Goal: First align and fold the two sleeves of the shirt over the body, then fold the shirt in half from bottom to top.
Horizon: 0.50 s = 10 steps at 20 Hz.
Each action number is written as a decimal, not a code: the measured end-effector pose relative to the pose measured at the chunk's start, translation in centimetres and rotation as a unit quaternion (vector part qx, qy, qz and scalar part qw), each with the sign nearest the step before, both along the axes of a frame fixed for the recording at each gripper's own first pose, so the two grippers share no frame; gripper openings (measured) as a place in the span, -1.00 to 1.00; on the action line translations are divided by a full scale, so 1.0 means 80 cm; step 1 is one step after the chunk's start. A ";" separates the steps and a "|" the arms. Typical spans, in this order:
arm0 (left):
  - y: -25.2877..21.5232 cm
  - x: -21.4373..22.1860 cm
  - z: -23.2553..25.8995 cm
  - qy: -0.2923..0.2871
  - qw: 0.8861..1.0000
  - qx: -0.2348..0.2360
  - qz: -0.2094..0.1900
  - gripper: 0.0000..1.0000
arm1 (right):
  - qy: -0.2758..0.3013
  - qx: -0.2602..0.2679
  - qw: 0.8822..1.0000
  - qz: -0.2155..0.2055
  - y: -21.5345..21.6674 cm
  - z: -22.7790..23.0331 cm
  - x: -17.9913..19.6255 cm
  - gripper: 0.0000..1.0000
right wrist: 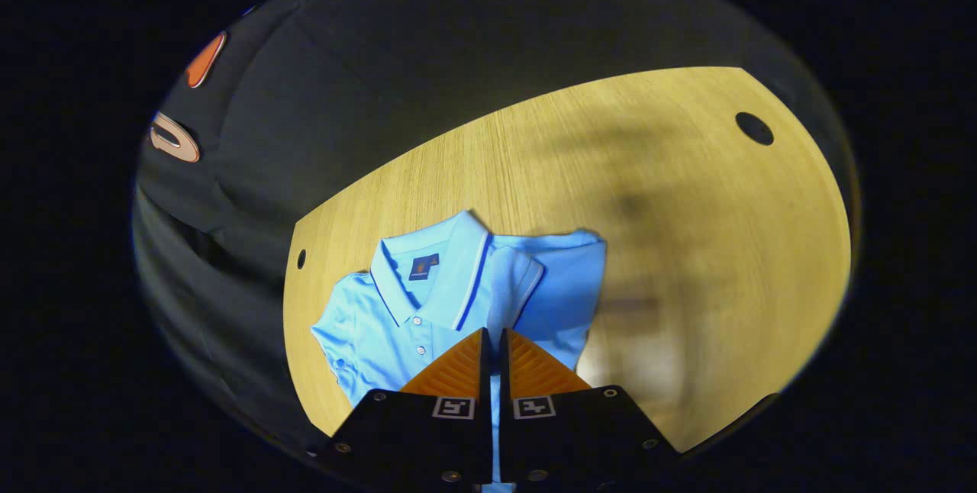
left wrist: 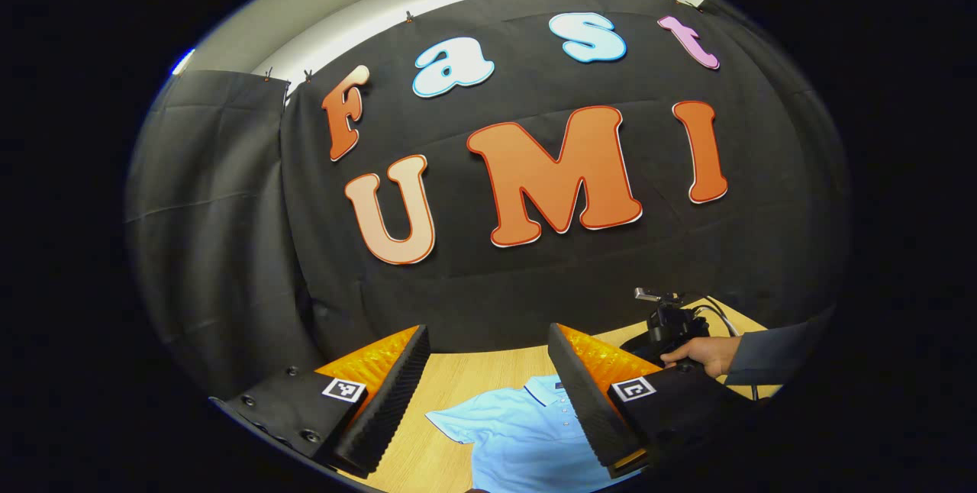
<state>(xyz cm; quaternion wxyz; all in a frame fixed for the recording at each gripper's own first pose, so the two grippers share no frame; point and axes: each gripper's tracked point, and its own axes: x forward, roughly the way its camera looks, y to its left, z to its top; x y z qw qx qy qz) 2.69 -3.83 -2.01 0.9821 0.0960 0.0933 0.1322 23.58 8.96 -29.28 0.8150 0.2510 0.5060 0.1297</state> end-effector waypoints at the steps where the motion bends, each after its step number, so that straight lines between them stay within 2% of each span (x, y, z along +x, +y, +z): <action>1: 0.005 0.001 -0.002 0.001 1.000 0.000 0.006 1.00 | 0.024 0.022 0.999 0.008 0.015 0.001 -0.009 -0.87; 2: 0.008 0.001 -0.006 0.004 1.000 -0.002 0.008 1.00 | 0.036 0.043 0.998 0.018 0.032 0.001 -0.016 -0.82; 3: 0.011 0.002 -0.008 0.008 1.000 -0.004 0.011 1.00 | 0.031 0.053 0.998 0.028 0.039 0.007 -0.019 -0.53; 4: 0.014 0.002 -0.009 0.008 1.000 -0.007 0.015 1.00 | 0.012 0.052 0.998 0.036 0.044 0.009 -0.015 -0.34; 5: 0.018 0.003 -0.011 0.008 1.000 -0.013 0.016 1.00 | -0.005 0.051 0.998 0.043 0.046 0.016 -0.015 0.21; 6: 0.023 0.003 -0.016 0.010 1.000 -0.018 0.020 1.00 | -0.011 0.053 0.997 0.048 0.047 0.020 -0.018 0.36; 7: 0.028 0.004 -0.022 0.016 0.999 -0.025 0.022 1.00 | -0.016 0.054 0.997 0.052 0.043 0.024 -0.021 0.34; 10: 0.047 0.004 -0.044 0.033 0.998 -0.053 0.032 1.00 | -0.052 0.022 0.997 0.059 0.021 0.028 -0.021 0.60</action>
